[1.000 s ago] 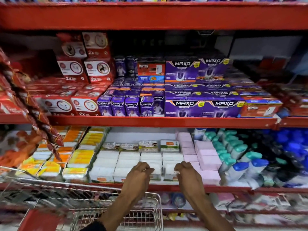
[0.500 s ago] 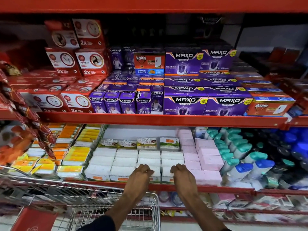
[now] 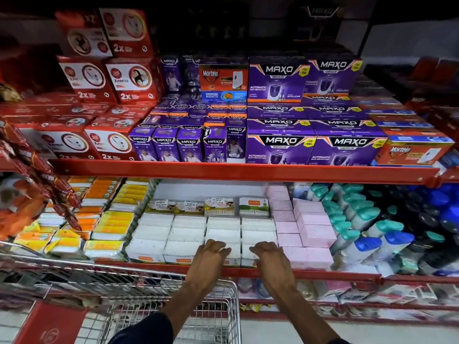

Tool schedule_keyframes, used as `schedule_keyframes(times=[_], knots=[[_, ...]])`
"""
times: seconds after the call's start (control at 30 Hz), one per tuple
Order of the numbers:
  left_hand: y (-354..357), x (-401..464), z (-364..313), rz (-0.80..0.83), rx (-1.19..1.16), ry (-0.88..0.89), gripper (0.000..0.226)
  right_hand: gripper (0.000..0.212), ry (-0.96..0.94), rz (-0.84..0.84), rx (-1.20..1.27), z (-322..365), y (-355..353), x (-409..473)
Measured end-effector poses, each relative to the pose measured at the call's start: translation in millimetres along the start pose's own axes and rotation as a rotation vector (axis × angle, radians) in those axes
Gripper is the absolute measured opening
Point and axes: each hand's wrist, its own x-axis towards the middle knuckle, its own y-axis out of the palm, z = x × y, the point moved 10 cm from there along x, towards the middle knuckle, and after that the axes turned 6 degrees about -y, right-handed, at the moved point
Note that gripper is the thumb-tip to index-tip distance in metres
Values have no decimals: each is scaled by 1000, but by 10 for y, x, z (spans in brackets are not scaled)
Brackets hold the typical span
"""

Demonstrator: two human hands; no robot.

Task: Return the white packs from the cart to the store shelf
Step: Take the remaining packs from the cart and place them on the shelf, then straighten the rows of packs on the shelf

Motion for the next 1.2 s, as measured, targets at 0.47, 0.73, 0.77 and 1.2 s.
schedule_keyframes(times=[0.47,0.73,0.77,1.2], knots=[[24,10,16,4,-8,-28,59,46,16,-37,-18,6,-36,-34],[37,3,22,-13,-16,-14,59,48,19,-20,-27,9,-31,-30],[37,5,20,-14,-13,-12,59,49,21,-17,-26,7,-28,-30],[107,0,18,-1,16,25,63,49,40,-13,-1,4,-37,-53]])
